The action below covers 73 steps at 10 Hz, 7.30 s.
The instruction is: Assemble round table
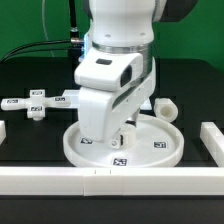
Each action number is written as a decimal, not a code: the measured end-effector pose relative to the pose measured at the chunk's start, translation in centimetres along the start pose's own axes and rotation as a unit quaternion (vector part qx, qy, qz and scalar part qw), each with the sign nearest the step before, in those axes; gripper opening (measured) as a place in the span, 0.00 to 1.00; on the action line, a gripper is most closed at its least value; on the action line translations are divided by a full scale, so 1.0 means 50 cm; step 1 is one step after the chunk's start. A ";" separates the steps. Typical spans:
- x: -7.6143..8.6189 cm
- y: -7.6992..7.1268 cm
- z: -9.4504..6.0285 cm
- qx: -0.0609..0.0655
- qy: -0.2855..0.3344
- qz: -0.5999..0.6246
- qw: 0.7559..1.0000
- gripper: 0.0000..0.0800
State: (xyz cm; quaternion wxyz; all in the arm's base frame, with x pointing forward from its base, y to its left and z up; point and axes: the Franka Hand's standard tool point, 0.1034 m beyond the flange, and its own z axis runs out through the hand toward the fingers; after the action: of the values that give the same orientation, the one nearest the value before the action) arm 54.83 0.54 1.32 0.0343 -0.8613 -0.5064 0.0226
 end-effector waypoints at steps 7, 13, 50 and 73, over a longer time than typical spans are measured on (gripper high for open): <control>0.065 -0.026 0.001 0.000 0.007 -0.022 1.000 0.51; 0.062 -0.024 0.000 0.000 0.007 -0.018 1.000 0.80; 0.039 -0.276 -0.029 0.209 -0.364 0.471 0.776 0.81; 0.060 -0.243 -0.084 0.208 -0.334 0.442 0.806 0.51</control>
Offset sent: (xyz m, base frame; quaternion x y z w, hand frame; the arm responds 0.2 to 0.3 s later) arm 0.0099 0.0318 -0.0079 0.0228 0.0037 -0.0217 0.9995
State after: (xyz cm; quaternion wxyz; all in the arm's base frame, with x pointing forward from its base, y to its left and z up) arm 46.02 8.93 6.47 0.0276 -0.9033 -0.0345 0.4268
